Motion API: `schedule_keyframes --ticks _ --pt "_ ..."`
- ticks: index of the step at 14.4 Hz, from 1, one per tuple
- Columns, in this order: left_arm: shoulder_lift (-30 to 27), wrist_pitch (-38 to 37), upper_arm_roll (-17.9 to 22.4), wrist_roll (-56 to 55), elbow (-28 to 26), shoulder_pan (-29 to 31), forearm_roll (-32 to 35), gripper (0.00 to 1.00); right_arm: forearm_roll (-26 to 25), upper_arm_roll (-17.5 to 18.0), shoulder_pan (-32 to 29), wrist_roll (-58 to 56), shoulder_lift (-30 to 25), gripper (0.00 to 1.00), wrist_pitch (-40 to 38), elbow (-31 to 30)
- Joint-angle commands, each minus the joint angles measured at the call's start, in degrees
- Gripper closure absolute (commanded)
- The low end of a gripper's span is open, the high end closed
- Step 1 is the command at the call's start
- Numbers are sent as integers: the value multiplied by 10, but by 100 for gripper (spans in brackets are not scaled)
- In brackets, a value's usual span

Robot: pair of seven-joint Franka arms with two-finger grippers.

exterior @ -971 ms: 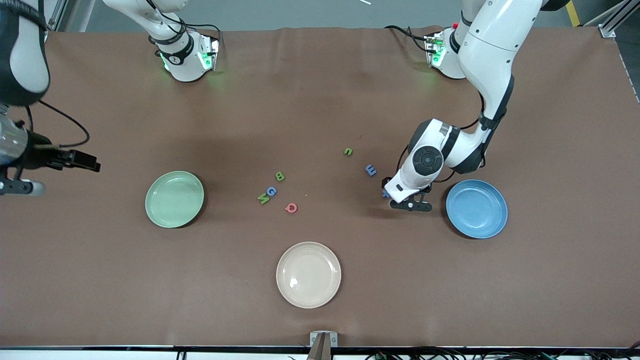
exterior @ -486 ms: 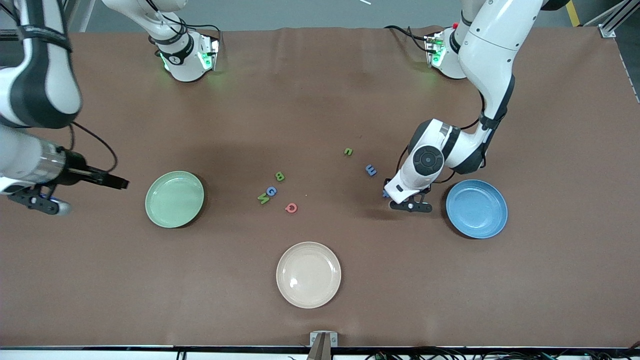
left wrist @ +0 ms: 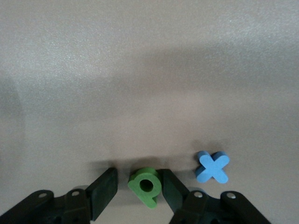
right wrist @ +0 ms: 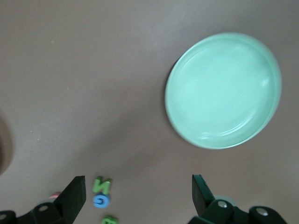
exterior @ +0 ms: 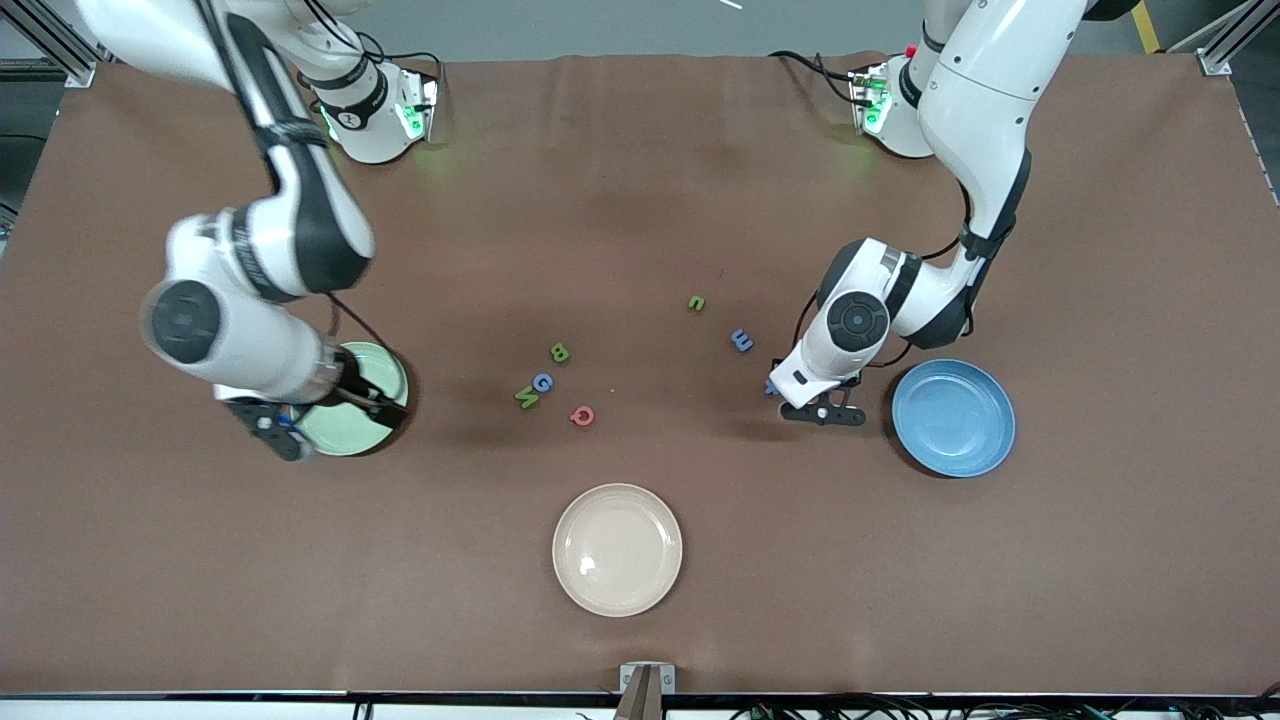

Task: Sort upper and lower case letters into plates
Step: 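Lift the p with the left gripper while the right gripper grasps green N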

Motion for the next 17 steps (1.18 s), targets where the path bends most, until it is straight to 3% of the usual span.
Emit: schedule_keyframes --ticks 1,3,7,9,14,17 --pt "4 6 1 -8 2 1 12 54 -5 -6 38 67 40 0 32 4" --pt "3 6 1 -7 2 1 12 58 -5 -6 54 95 59 1 60 1" --pt "-1 6 1 -9 2 1 12 70 -4 -6 77 120 76 2 180 -64" --pt "-2 4 1 -12 2 1 12 80 -4 -6 95 150 92 3 195 -64" --pt "-28 -3 0 -12 2 5 12 87 -5 -9 117 186 120 5 220 -62" --pt "-68 -43 1 2 2 23 12 90 -12 -10 130 208 126 8 226 -62"
